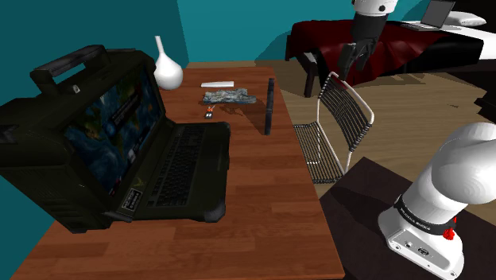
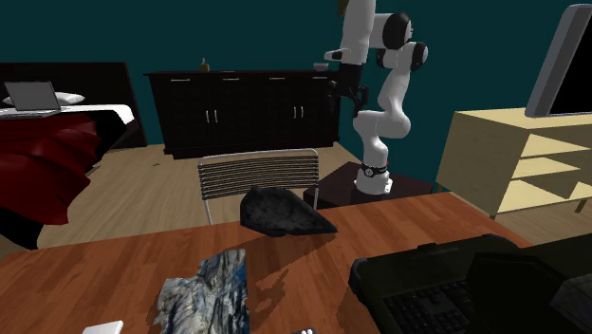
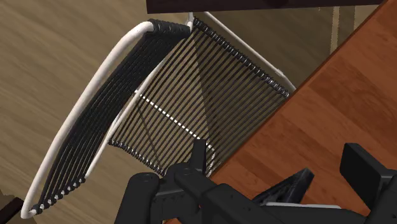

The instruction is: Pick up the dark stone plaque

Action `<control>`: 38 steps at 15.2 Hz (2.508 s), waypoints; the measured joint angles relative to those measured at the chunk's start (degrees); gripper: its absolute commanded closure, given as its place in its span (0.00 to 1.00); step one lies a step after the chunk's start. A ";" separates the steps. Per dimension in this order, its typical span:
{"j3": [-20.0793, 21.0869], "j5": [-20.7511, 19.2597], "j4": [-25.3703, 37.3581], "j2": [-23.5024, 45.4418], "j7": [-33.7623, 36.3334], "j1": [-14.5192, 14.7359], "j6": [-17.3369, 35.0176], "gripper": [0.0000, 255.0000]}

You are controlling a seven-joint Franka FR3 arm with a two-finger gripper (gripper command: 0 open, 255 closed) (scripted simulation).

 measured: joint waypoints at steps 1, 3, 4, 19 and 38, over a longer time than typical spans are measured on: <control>0.00 0.00 0.00 0.00 0.00 0.00 0.00 0.00; 1.17 0.47 -0.63 1.45 2.66 -0.29 2.37 0.00; 1.88 0.69 -1.08 2.56 4.49 -0.57 4.16 0.00; 13.63 -3.63 5.70 30.38 38.71 -6.93 28.58 0.00; 13.86 -17.98 20.52 55.97 65.59 -7.89 38.34 1.00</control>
